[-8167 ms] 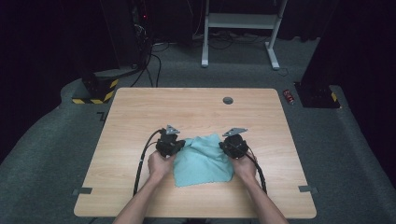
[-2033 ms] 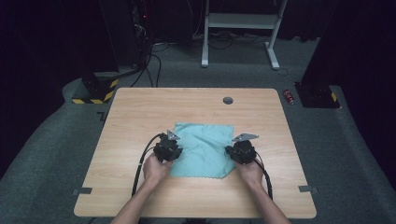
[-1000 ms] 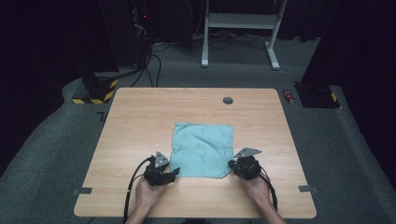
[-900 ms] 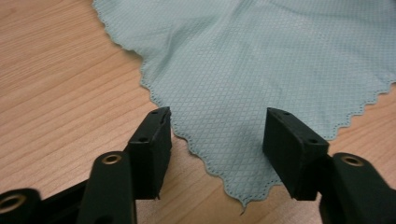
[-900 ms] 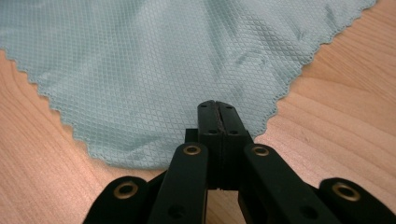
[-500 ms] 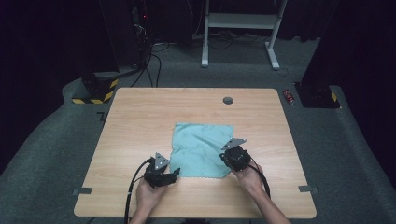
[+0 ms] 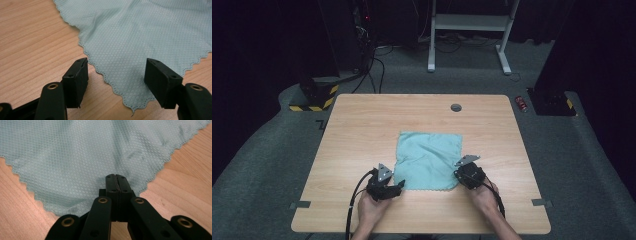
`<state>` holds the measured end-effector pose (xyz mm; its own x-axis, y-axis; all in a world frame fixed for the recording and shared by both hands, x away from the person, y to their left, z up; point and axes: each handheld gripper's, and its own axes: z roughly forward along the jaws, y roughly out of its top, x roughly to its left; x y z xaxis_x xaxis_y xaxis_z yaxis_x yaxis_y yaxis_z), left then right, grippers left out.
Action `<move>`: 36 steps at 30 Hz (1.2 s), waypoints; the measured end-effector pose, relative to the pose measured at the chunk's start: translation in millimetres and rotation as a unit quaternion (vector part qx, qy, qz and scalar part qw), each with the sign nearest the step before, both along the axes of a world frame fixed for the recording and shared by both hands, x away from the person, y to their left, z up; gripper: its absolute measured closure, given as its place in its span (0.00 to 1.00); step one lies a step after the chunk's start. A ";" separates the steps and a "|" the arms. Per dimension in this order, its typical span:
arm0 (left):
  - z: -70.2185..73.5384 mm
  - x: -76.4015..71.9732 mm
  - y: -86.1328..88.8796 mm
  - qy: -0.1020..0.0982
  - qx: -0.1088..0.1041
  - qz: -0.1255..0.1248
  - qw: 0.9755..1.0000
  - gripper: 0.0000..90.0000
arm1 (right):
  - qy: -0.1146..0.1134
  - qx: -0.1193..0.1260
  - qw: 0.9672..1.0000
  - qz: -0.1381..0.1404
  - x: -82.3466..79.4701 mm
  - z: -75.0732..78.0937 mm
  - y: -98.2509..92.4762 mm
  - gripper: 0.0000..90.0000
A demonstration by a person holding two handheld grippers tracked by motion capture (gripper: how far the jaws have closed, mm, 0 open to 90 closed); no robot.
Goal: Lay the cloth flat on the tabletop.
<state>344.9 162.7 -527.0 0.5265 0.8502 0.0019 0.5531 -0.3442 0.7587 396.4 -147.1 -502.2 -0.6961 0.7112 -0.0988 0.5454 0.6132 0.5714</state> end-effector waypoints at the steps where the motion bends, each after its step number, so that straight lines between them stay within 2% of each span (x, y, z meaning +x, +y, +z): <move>1: 0.0 0.0 0.0 0.000 0.000 0.000 1.000 0.40 | 0.000 0.002 1.000 0.001 1.4 1.6 1.0 1.00; 4: 0.0 0.0 0.1 0.000 0.000 0.000 1.000 0.40 | -0.005 0.012 1.000 0.006 9.2 14.9 10.1 1.00; 7: 0.0 0.0 0.0 0.000 0.000 0.000 1.000 0.40 | -0.009 0.004 1.000 0.018 19.8 27.4 25.5 1.00; 9: 0.1 0.2 0.2 0.000 0.001 0.000 1.000 0.40 | -0.002 0.002 1.000 0.021 28.9 30.2 35.2 1.00; 13: 0.0 0.2 0.2 0.000 0.000 0.000 1.000 0.40 | 0.020 -0.015 1.000 0.019 50.8 18.8 61.2 0.99; 16: 0.0 0.0 0.0 0.000 0.000 0.000 1.000 0.40 | 0.028 0.000 0.999 0.015 59.2 9.9 67.9 0.89; 18: 0.0 0.1 0.1 0.000 0.000 0.000 1.000 0.40 | 0.020 0.014 1.000 0.009 55.9 12.4 66.0 0.87; 19: 0.0 0.1 0.1 0.000 0.000 0.000 1.000 0.40 | 0.009 0.029 1.000 0.008 51.2 17.2 61.6 0.86; 21: 0.1 0.2 0.1 0.000 0.001 0.000 1.000 0.40 | -0.007 0.048 0.999 0.004 40.7 26.3 53.8 0.87; 22: 0.1 0.3 0.0 0.000 0.001 0.000 1.000 0.40 | -0.024 0.055 0.998 0.009 32.3 32.1 47.4 0.89; 23: 0.1 0.5 0.0 0.000 0.001 0.000 1.000 0.40 | -0.029 0.062 0.998 0.011 25.5 34.6 43.4 0.90; 26: 0.0 0.8 -0.7 0.001 -0.001 0.002 1.000 0.40 | -0.032 0.053 0.998 0.017 12.7 29.6 38.4 0.89; 29: 0.0 0.8 -0.8 0.001 -0.002 0.002 1.000 0.40 | -0.023 0.058 0.998 -0.002 15.6 16.3 37.5 0.83; 31: -0.1 0.8 -0.8 0.001 -0.001 0.003 1.000 0.40 | -0.022 0.071 0.997 -0.026 22.2 6.0 38.3 0.77; 33: 0.0 0.8 -0.8 0.001 -0.001 0.002 1.000 0.40 | -0.018 0.081 0.996 -0.038 26.5 1.3 42.0 0.74; 36: 0.0 0.8 -0.8 0.001 -0.001 0.002 1.000 0.40 | -0.017 0.083 0.996 -0.032 30.7 -1.7 51.0 0.76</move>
<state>345.7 161.9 -527.1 0.5227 0.8525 -0.0013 0.5565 -0.3400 0.7581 427.0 -96.0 -503.9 -0.6472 0.7623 0.0003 0.5584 0.4738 0.6809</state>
